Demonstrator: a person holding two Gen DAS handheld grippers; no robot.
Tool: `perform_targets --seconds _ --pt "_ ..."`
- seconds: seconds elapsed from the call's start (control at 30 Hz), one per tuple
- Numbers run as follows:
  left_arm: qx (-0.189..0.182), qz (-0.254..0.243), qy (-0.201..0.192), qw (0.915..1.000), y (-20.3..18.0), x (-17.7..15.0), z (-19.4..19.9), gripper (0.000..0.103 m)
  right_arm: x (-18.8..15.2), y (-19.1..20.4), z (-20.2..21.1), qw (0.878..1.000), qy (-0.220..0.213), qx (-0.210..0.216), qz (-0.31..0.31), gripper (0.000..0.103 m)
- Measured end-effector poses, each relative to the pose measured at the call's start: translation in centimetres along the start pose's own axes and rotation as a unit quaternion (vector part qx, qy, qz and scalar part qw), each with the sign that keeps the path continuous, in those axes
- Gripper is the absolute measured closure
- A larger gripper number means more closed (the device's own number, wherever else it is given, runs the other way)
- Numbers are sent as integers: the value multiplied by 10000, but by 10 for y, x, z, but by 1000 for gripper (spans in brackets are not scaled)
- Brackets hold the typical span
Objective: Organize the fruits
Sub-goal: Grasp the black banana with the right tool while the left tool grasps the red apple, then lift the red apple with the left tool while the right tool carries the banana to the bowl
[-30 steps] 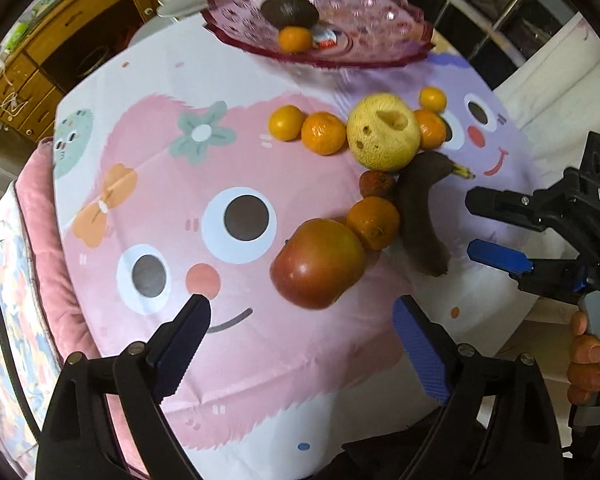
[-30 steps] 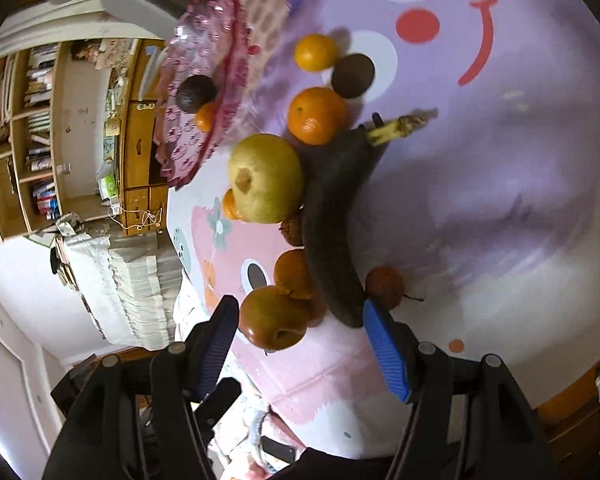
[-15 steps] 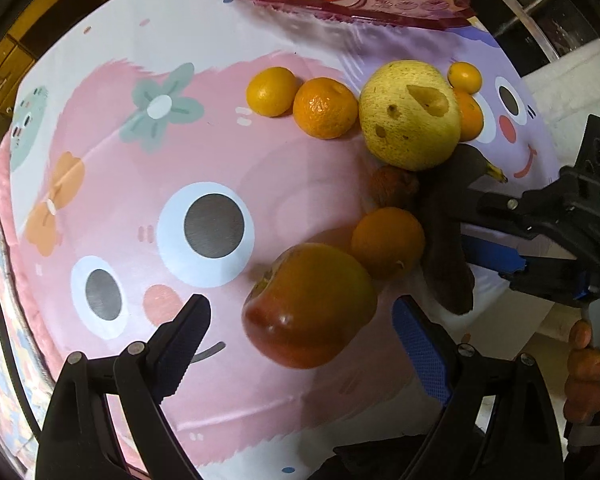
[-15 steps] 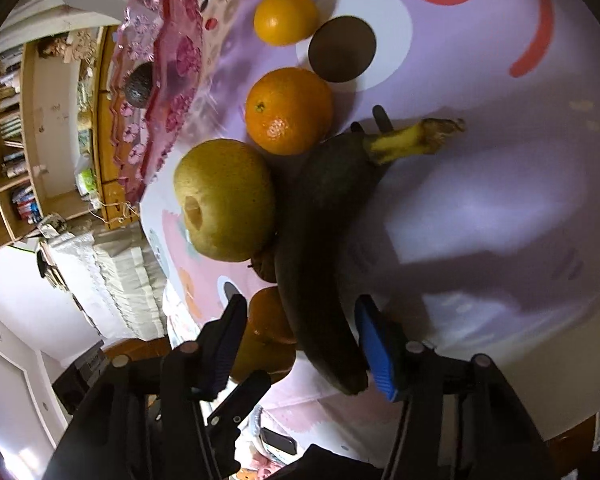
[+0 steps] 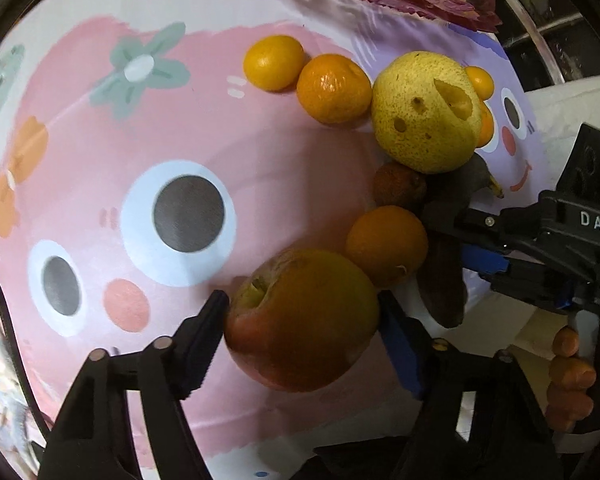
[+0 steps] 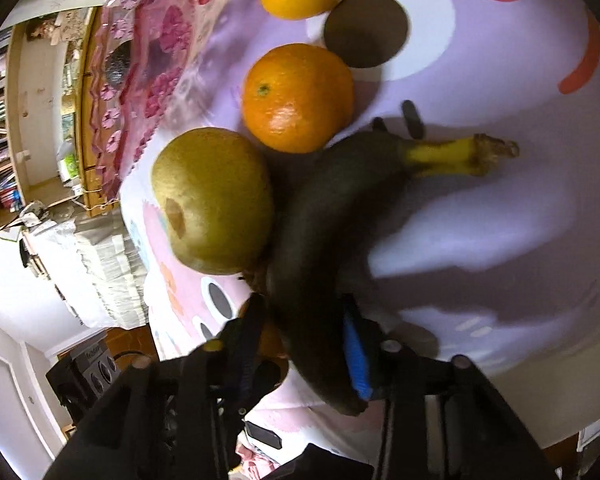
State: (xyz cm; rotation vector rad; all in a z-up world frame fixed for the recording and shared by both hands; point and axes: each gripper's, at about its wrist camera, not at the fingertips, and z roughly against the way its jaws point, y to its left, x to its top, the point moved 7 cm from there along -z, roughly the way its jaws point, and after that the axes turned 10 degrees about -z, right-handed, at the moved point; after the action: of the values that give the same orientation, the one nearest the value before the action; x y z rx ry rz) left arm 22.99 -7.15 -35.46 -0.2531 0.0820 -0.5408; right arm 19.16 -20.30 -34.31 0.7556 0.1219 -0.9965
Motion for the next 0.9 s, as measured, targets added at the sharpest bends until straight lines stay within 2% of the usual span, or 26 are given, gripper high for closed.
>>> perform_targets --seconds 0.13,0.33,0.6,0.9 --pt "5 19 -33 10000 1 -6 -3 32 3 -1 1 10000 13 8 19 72" --pt "233 120 -118 9996 8 -25 8 32 2 -4 6 9999 -54 12 134 74" --pt "255 188 -582 9978 8 -46 41 32 -17 -4 24 9989 -260 300 241 75" --pt "306 -150 -1068 9937 1 -61 87 32 -52 -8 55 9943 -711 713 362 76"
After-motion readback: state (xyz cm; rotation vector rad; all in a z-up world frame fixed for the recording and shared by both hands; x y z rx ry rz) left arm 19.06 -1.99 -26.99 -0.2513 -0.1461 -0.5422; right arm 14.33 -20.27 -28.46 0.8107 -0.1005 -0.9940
